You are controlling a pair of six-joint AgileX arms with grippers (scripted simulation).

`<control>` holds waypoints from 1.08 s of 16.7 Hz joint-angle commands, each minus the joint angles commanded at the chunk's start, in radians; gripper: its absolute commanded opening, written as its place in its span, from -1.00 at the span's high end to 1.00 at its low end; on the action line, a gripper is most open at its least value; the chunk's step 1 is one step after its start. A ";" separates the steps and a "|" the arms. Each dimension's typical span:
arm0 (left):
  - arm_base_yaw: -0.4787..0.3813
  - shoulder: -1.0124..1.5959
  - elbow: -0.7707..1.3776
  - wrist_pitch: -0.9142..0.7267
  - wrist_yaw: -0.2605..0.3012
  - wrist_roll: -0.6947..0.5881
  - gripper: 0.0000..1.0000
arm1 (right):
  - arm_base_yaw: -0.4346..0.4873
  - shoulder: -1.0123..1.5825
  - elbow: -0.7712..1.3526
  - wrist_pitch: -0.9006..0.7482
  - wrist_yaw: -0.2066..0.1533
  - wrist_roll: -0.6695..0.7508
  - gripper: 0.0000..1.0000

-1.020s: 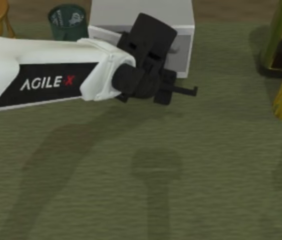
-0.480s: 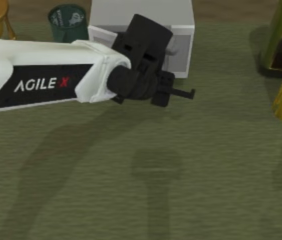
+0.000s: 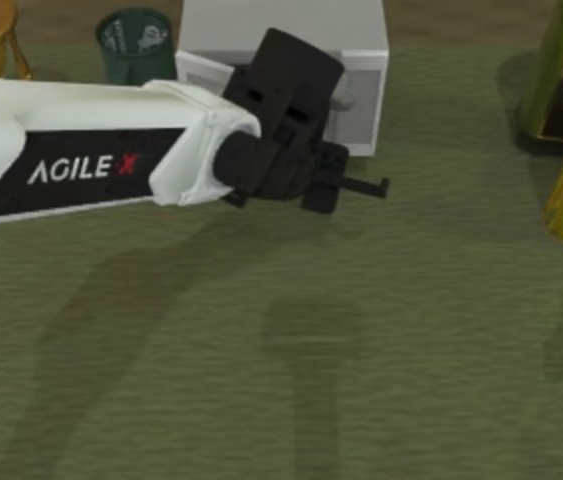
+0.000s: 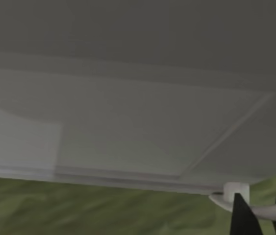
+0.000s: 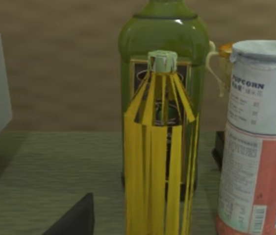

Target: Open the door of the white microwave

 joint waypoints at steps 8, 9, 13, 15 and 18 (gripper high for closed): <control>0.000 0.000 0.000 0.000 0.000 0.000 1.00 | 0.000 0.000 0.000 0.000 0.000 0.000 -1.00; 0.000 0.000 0.000 0.000 0.000 0.000 1.00 | 0.000 0.000 0.000 0.000 0.000 0.000 -1.00; -0.007 0.001 0.000 0.000 0.010 -0.003 1.00 | 0.000 0.000 0.000 0.000 0.000 0.000 -1.00; 0.000 -0.011 -0.015 0.007 0.019 0.014 1.00 | 0.000 0.000 0.000 0.000 0.000 0.000 -1.00; 0.011 -0.024 -0.036 0.017 0.033 0.039 1.00 | 0.000 0.000 0.000 0.000 0.000 0.000 -1.00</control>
